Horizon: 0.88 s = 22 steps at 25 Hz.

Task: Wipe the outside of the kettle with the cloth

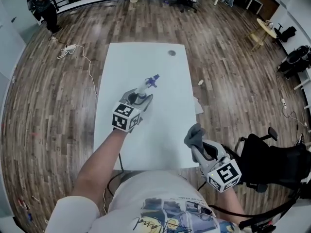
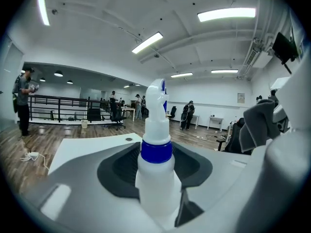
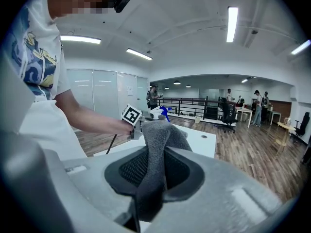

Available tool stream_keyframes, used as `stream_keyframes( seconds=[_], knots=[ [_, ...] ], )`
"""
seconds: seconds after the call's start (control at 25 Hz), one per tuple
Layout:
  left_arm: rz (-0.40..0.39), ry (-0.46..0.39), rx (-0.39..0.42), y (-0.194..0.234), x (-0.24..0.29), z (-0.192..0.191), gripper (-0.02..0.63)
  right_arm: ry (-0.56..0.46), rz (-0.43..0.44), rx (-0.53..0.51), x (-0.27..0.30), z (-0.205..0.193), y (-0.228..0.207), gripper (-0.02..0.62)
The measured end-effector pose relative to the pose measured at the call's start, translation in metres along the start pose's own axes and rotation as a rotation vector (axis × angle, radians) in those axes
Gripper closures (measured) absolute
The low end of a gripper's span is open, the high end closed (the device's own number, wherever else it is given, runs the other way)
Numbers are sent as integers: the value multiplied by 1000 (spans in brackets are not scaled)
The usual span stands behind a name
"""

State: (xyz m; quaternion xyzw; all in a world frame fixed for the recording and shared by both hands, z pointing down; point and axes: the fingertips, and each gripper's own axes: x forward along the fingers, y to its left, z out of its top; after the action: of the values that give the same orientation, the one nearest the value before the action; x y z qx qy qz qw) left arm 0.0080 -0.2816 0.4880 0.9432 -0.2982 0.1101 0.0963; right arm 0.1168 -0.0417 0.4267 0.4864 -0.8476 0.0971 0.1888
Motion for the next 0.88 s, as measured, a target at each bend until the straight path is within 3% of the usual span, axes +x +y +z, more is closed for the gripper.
stream_keyframes(
  seconds=[0.32,0.6,0.88],
  knots=[
    [-136,-54,-93,-26,-36,65,417,-73,66,-68,30,40,-4,520],
    [-272,-55,-85,-73,-68,117,417,-199,148,-167,52,105,8,520],
    [-376,-58,-149,-102,-91,143,417,-278,242,-221,62,149,35,520]
  ],
)
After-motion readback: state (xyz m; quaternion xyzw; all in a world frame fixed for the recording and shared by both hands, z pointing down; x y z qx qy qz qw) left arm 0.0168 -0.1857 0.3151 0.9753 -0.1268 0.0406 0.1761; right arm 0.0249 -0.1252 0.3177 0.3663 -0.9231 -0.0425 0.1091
